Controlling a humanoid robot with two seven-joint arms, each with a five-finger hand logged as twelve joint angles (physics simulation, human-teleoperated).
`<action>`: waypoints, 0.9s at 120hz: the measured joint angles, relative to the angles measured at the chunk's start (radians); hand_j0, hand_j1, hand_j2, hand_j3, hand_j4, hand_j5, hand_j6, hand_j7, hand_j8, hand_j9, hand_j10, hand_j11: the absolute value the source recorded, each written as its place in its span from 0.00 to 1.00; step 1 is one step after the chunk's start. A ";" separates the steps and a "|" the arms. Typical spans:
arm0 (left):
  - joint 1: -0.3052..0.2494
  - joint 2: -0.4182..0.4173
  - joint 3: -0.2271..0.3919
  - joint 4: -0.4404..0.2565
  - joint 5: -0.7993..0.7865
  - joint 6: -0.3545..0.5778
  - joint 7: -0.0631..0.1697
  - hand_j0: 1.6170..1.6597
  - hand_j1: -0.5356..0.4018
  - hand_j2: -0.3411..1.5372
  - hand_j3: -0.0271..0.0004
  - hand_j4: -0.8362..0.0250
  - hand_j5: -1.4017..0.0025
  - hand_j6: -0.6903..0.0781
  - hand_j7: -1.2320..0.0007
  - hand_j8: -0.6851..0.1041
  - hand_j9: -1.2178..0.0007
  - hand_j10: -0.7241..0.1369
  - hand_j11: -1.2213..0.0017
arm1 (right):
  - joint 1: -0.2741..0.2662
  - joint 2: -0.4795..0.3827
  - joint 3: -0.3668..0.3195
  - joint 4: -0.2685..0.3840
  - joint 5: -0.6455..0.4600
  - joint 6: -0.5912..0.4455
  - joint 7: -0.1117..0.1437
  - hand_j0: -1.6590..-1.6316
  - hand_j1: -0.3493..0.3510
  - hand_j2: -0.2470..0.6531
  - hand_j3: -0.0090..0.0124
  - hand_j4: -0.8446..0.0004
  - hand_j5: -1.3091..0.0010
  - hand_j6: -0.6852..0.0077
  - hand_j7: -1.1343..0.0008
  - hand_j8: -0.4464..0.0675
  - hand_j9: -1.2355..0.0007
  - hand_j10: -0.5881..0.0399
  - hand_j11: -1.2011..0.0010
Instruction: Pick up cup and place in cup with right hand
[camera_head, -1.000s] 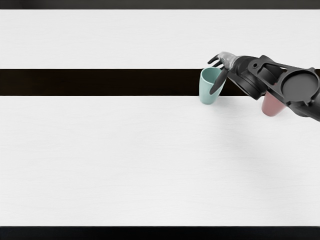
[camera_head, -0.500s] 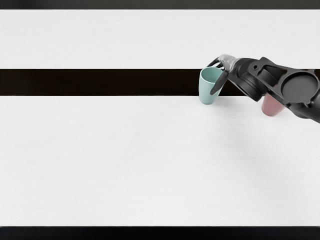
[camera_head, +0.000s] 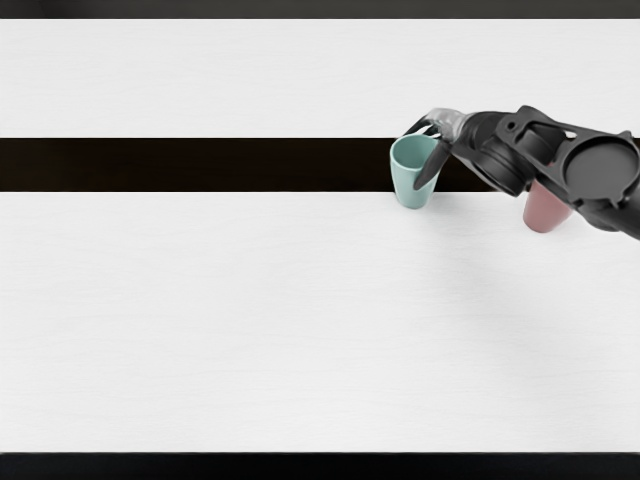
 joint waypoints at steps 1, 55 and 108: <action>0.000 0.000 0.000 0.000 0.000 0.000 0.000 0.96 0.94 0.18 0.98 0.97 1.00 0.90 1.00 0.87 1.00 0.84 1.00 | 0.001 0.000 0.000 0.000 0.001 0.001 0.000 0.06 0.61 0.21 0.42 0.56 0.64 0.48 0.58 0.20 0.62 0.35 0.61; 0.000 0.000 0.000 0.000 0.000 0.000 0.000 0.96 0.94 0.18 0.99 0.97 1.00 0.90 1.00 0.87 1.00 0.84 1.00 | 0.030 -0.045 0.030 0.004 0.028 0.087 0.000 0.04 0.64 0.30 0.43 0.52 0.59 0.48 0.53 0.15 0.57 0.29 0.56; 0.000 0.000 0.000 0.000 0.000 0.000 0.000 0.96 0.94 0.18 0.99 0.97 1.00 0.90 1.00 0.87 1.00 0.84 1.00 | 0.091 -0.235 0.106 0.091 0.085 0.286 0.000 0.03 0.68 0.40 0.47 0.50 0.56 0.49 0.50 0.16 0.54 0.26 0.53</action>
